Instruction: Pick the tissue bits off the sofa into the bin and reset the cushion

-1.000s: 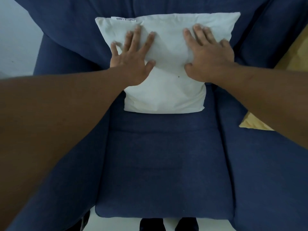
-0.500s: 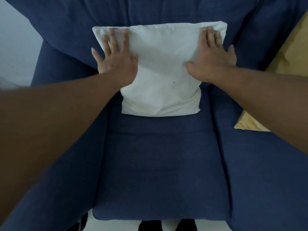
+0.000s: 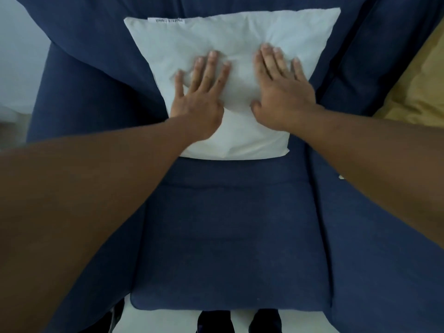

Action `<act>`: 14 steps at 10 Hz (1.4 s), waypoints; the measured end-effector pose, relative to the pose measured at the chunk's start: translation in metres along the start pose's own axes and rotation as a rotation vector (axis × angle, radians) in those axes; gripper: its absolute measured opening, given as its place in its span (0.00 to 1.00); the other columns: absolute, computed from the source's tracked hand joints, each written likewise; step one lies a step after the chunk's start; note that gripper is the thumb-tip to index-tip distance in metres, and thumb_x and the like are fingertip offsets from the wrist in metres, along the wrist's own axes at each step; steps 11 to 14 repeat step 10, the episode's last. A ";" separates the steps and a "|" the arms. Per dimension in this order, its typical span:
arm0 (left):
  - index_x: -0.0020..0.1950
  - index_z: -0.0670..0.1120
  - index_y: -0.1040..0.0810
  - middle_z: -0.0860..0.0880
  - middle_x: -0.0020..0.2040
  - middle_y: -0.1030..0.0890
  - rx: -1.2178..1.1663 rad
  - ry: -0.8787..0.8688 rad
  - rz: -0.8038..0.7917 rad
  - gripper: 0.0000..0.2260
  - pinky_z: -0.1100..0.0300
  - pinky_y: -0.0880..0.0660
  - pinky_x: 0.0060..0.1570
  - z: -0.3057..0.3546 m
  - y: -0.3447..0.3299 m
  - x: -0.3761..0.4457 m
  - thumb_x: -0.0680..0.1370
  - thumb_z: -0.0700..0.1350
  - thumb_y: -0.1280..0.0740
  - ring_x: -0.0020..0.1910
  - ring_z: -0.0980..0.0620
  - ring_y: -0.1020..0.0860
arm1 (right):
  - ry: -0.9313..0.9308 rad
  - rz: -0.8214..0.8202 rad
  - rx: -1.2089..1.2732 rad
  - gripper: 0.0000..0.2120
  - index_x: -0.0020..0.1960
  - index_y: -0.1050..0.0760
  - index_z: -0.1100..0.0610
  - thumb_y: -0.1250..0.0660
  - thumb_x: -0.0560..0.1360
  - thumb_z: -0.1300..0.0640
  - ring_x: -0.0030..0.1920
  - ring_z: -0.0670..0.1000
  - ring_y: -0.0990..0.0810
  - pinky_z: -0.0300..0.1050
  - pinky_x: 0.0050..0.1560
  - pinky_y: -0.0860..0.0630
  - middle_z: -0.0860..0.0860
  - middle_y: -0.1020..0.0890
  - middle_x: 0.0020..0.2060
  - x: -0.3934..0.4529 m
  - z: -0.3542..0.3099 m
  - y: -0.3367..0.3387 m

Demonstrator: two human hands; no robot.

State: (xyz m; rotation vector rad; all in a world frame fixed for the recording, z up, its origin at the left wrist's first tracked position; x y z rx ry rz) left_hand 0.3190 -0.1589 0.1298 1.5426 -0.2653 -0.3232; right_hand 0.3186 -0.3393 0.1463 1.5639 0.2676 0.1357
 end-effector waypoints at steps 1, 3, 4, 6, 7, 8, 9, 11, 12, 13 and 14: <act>0.80 0.59 0.68 0.49 0.82 0.66 -0.026 0.089 -0.025 0.32 0.30 0.56 0.73 -0.027 0.010 0.005 0.83 0.57 0.50 0.81 0.45 0.61 | -0.079 -0.055 0.027 0.44 0.81 0.69 0.56 0.44 0.78 0.44 0.80 0.52 0.65 0.62 0.78 0.60 0.52 0.66 0.81 -0.001 0.023 0.003; 0.79 0.62 0.68 0.50 0.82 0.66 -0.091 0.303 -0.102 0.33 0.29 0.54 0.73 -0.068 0.017 -0.019 0.83 0.59 0.49 0.81 0.42 0.59 | -0.184 -0.161 0.088 0.46 0.80 0.72 0.54 0.41 0.78 0.44 0.80 0.52 0.66 0.65 0.78 0.56 0.51 0.69 0.80 -0.018 0.039 0.003; 0.79 0.60 0.69 0.48 0.82 0.66 -0.106 0.329 -0.165 0.36 0.33 0.51 0.75 -0.068 0.012 -0.037 0.82 0.59 0.45 0.81 0.41 0.57 | -0.202 -0.187 0.116 0.47 0.80 0.72 0.54 0.41 0.78 0.44 0.80 0.53 0.66 0.65 0.78 0.56 0.52 0.69 0.80 -0.024 0.035 0.004; 0.81 0.55 0.68 0.44 0.83 0.62 -0.143 0.373 -0.294 0.37 0.36 0.47 0.76 -0.042 0.005 -0.068 0.82 0.59 0.44 0.81 0.43 0.54 | -0.239 -0.205 0.115 0.44 0.80 0.70 0.55 0.43 0.79 0.45 0.80 0.55 0.66 0.64 0.78 0.56 0.55 0.69 0.80 -0.049 0.010 0.004; 0.81 0.55 0.66 0.45 0.83 0.60 -0.118 0.325 -0.332 0.36 0.36 0.47 0.76 -0.025 0.010 -0.077 0.82 0.59 0.45 0.81 0.43 0.52 | -0.182 -0.199 0.099 0.40 0.82 0.66 0.54 0.45 0.80 0.46 0.80 0.56 0.62 0.65 0.77 0.56 0.55 0.64 0.81 -0.057 0.000 0.008; 0.82 0.54 0.61 0.46 0.83 0.58 -0.100 0.299 -0.384 0.35 0.37 0.45 0.75 -0.014 0.018 -0.078 0.82 0.57 0.44 0.81 0.44 0.51 | -0.068 -0.261 0.076 0.36 0.82 0.60 0.52 0.46 0.81 0.47 0.81 0.55 0.60 0.65 0.77 0.55 0.52 0.61 0.82 -0.063 -0.012 0.011; 0.83 0.53 0.59 0.45 0.83 0.56 -0.113 0.276 -0.405 0.35 0.36 0.44 0.75 -0.001 0.027 -0.080 0.82 0.56 0.42 0.80 0.43 0.49 | -0.039 -0.321 0.163 0.33 0.82 0.52 0.52 0.45 0.82 0.47 0.81 0.55 0.56 0.62 0.77 0.49 0.51 0.58 0.82 -0.073 -0.024 0.020; 0.83 0.53 0.58 0.45 0.83 0.55 -0.128 0.269 -0.398 0.35 0.36 0.44 0.75 0.005 0.036 -0.076 0.82 0.55 0.42 0.80 0.43 0.48 | -0.042 -0.245 0.301 0.27 0.79 0.40 0.53 0.43 0.82 0.47 0.77 0.55 0.42 0.59 0.70 0.34 0.51 0.47 0.82 -0.080 -0.035 0.051; 0.83 0.53 0.58 0.45 0.83 0.55 -0.128 0.269 -0.398 0.35 0.36 0.44 0.75 0.005 0.036 -0.076 0.82 0.55 0.42 0.80 0.43 0.48 | -0.042 -0.245 0.301 0.27 0.79 0.40 0.53 0.43 0.82 0.47 0.77 0.55 0.42 0.59 0.70 0.34 0.51 0.47 0.82 -0.080 -0.035 0.051; 0.83 0.53 0.58 0.45 0.83 0.55 -0.128 0.269 -0.398 0.35 0.36 0.44 0.75 0.005 0.036 -0.076 0.82 0.55 0.42 0.80 0.43 0.48 | -0.042 -0.245 0.301 0.27 0.79 0.40 0.53 0.43 0.82 0.47 0.77 0.55 0.42 0.59 0.70 0.34 0.51 0.47 0.82 -0.080 -0.035 0.051; 0.83 0.53 0.58 0.45 0.83 0.55 -0.128 0.269 -0.398 0.35 0.36 0.44 0.75 0.005 0.036 -0.076 0.82 0.55 0.42 0.80 0.43 0.48 | -0.042 -0.245 0.301 0.27 0.79 0.40 0.53 0.43 0.82 0.47 0.77 0.55 0.42 0.59 0.70 0.34 0.51 0.47 0.82 -0.080 -0.035 0.051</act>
Point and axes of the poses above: each hand's wrist, its own x-axis towards the middle knuckle, its own y-axis out of the back of the hand, z = x × y, the point moved 5 cm from there along x, towards the middle knuckle
